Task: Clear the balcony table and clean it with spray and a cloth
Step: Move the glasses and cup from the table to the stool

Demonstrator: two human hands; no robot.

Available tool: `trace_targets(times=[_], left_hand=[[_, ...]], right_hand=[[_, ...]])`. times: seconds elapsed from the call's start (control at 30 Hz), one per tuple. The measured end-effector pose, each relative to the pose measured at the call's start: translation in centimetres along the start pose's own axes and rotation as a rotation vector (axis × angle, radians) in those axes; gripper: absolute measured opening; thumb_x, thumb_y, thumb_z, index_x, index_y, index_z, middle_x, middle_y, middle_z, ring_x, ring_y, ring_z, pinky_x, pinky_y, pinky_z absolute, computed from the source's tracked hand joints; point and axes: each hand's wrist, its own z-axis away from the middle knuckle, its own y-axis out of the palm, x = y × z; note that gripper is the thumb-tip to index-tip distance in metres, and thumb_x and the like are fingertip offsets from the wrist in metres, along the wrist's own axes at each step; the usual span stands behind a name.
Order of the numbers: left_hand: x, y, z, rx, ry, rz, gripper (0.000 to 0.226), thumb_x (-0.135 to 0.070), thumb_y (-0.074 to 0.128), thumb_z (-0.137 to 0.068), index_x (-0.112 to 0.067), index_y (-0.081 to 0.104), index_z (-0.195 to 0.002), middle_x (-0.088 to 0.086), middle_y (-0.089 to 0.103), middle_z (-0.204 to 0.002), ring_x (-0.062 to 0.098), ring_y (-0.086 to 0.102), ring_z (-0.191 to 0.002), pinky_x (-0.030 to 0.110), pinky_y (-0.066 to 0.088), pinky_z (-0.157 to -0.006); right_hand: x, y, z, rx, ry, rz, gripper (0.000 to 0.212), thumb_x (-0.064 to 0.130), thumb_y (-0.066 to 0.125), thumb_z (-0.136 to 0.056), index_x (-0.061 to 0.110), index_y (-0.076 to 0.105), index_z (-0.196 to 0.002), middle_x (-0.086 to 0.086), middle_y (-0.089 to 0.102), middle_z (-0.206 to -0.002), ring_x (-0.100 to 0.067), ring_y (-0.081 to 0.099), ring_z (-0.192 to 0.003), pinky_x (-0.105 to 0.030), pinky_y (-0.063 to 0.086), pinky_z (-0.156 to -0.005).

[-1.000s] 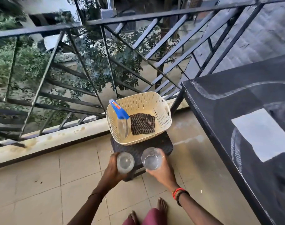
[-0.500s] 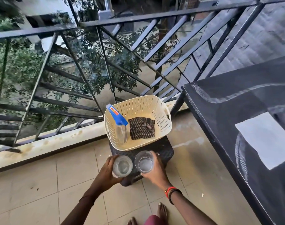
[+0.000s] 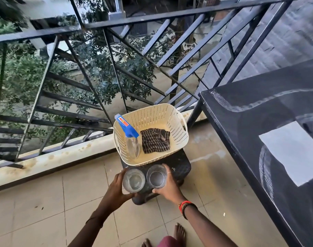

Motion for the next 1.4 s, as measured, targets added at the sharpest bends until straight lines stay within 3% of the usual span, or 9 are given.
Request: trace_targets(times=[0.23,0.43,0.63,0.73,0.8,0.93,1.07,1.17,1.4], left_hand=[[-1.1,0.1,0.5,-0.015,-0.043,-0.096,0.114,-0.066,0.075,-0.057,-0.018,0.024,-0.148,0.005,0.043,-0.142,0.022,0.048,-0.125,0.034,0.044,-0.102],[-4.2,-0.3,3.8,-0.232,-0.059,-0.275,0.094,-0.082,0.052,-0.063,-0.015,0.047,-0.13,0.001,0.057,-0.123,0.023,0.059,-0.108,0.038,0.049,-0.087],[-7.8,0.6,6.8,-0.187,0.001,-0.241,0.063,-0.077,0.038,-0.079,-0.025,0.05,-0.111,-0.008,0.059,-0.099,0.013,0.063,-0.087,0.026,0.049,-0.071],[-11.7,0.6,6.8,-0.143,0.058,-0.211,0.047,-0.059,0.053,-0.086,-0.02,0.053,-0.113,-0.005,0.061,-0.106,0.011,0.06,-0.092,0.023,0.047,-0.073],[-13.9,0.8,6.1,-0.112,0.08,-0.2,0.043,-0.05,0.055,-0.089,-0.018,0.052,-0.117,-0.002,0.06,-0.112,0.015,0.059,-0.099,0.026,0.048,-0.078],[-19.6,1.3,4.8,-0.087,0.21,-0.169,0.038,-0.046,0.052,-0.092,-0.02,0.05,-0.119,-0.005,0.058,-0.113,0.013,0.056,-0.102,0.026,0.045,-0.086],[-26.7,2.0,5.0,-0.059,0.387,-0.127,0.021,-0.044,0.05,-0.094,-0.031,0.043,-0.109,-0.01,0.052,-0.101,0.009,0.052,-0.089,0.023,0.04,-0.077],[-30.8,3.6,4.8,0.0,0.49,-0.127,0.026,-0.048,0.045,-0.093,-0.027,0.048,-0.107,-0.008,0.055,-0.099,0.008,0.053,-0.09,0.022,0.04,-0.079],[-39.7,9.7,5.4,0.145,0.694,-0.1,0.037,-0.054,0.044,-0.093,-0.023,0.051,-0.112,-0.01,0.055,-0.104,0.006,0.052,-0.096,0.021,0.039,-0.085]], right_hand=[[0.7,-0.6,0.9,0.024,0.065,0.014,0.13,0.003,0.084,-0.059,0.031,-0.008,-0.148,0.002,0.021,-0.15,-0.009,0.024,-0.137,-0.019,0.022,-0.107],[2.2,-1.8,3.0,-0.056,0.067,0.057,0.133,0.006,0.084,-0.058,0.042,-0.01,-0.145,-0.009,0.004,-0.156,-0.021,0.009,-0.144,-0.041,0.03,-0.113],[3.3,-3.3,6.6,-0.18,0.036,0.086,0.122,0.005,0.076,-0.069,0.044,-0.015,-0.14,-0.009,0.016,-0.154,-0.021,0.016,-0.143,-0.032,0.026,-0.113],[4.4,-4.9,9.6,-0.237,0.028,0.056,0.106,0.005,0.07,-0.078,0.027,-0.008,-0.148,-0.007,0.009,-0.156,-0.02,0.011,-0.144,-0.018,0.021,-0.107],[5.1,-5.9,11.4,-0.295,0.013,0.032,0.1,0.009,0.067,-0.081,0.021,-0.005,-0.149,-0.007,0.01,-0.156,-0.019,0.014,-0.144,-0.02,0.022,-0.111],[6.1,-8.9,15.4,-0.44,0.005,0.028,0.087,0.016,0.066,-0.083,0.015,0.01,-0.149,-0.008,0.025,-0.149,-0.02,0.026,-0.139,-0.026,0.025,-0.113],[6.3,-12.7,19.2,-0.541,-0.009,-0.037,0.078,0.013,0.064,-0.085,0.014,0.017,-0.147,-0.005,0.03,-0.145,-0.018,0.03,-0.137,-0.016,0.024,-0.108],[5.8,-15.9,22.4,-0.651,0.001,-0.081,0.076,0.011,0.061,-0.086,0.014,0.018,-0.148,-0.005,0.03,-0.144,-0.017,0.031,-0.136,-0.007,0.022,-0.102],[2.6,-22.9,29.8,-0.937,0.1,-0.204,0.072,0.016,0.062,-0.087,0.016,0.022,-0.147,-0.012,0.028,-0.146,-0.021,0.031,-0.137,-0.034,0.03,-0.111]])
